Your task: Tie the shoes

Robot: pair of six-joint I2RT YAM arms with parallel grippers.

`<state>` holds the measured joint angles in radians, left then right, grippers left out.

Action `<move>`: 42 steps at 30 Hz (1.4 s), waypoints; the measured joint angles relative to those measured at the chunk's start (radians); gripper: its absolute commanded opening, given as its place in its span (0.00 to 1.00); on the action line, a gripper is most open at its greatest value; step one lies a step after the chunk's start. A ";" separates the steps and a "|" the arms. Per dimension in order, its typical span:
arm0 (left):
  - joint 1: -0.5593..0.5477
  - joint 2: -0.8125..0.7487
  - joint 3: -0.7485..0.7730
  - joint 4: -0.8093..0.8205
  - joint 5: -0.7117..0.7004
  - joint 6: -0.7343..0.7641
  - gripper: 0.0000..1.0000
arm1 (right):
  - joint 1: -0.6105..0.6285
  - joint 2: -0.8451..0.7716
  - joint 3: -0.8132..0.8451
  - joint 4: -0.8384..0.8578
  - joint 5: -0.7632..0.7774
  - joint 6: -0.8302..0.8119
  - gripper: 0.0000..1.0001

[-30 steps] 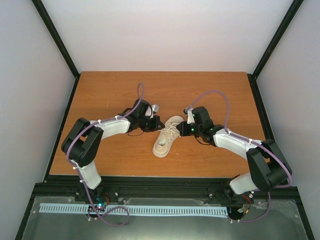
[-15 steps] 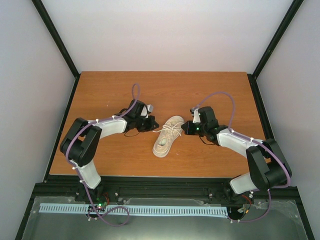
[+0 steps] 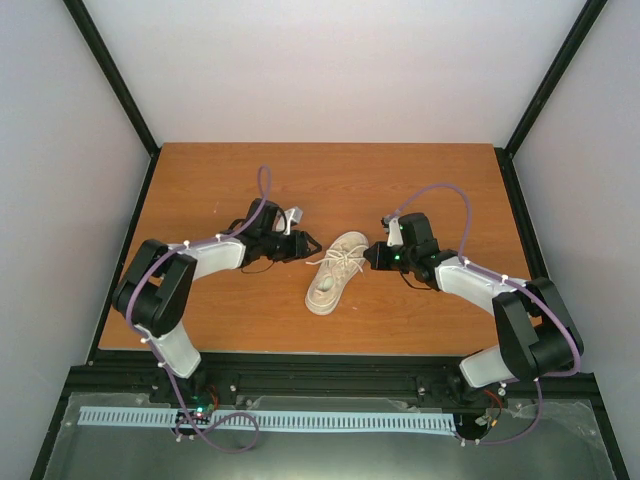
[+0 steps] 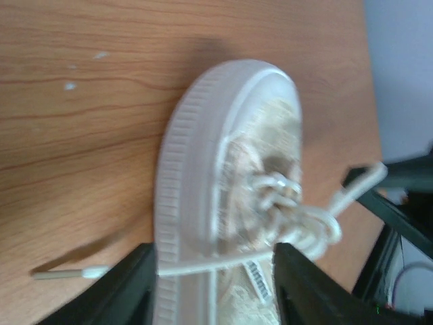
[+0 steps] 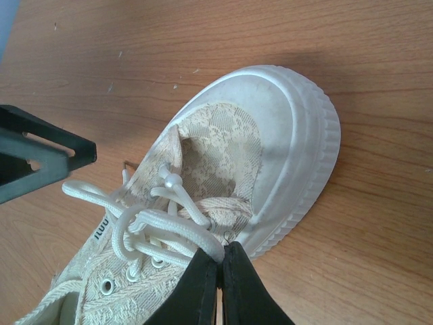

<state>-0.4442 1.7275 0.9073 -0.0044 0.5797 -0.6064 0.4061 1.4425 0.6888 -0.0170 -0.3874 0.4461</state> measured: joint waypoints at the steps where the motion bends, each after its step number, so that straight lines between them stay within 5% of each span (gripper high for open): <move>1: -0.001 -0.014 -0.011 0.015 0.017 0.008 0.62 | 0.000 0.000 0.000 -0.002 -0.003 -0.001 0.03; 5: -0.008 -0.071 -0.026 0.058 0.071 0.025 0.68 | -0.001 0.000 0.000 -0.002 -0.011 -0.002 0.03; 22: -0.074 0.023 0.037 0.080 0.120 0.042 0.43 | -0.001 0.000 0.000 -0.001 -0.018 -0.001 0.03; 31: -0.076 0.052 0.041 0.079 0.108 0.033 0.02 | -0.001 0.000 0.002 -0.002 -0.021 -0.001 0.03; 42: -0.075 0.054 0.042 0.056 0.040 0.034 0.01 | -0.002 -0.002 0.052 -0.019 0.019 0.017 0.03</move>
<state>-0.5194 1.7813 0.9489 0.0517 0.6201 -0.5724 0.4038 1.4403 0.7406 -0.0364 -0.3687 0.4633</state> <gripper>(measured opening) 0.030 0.032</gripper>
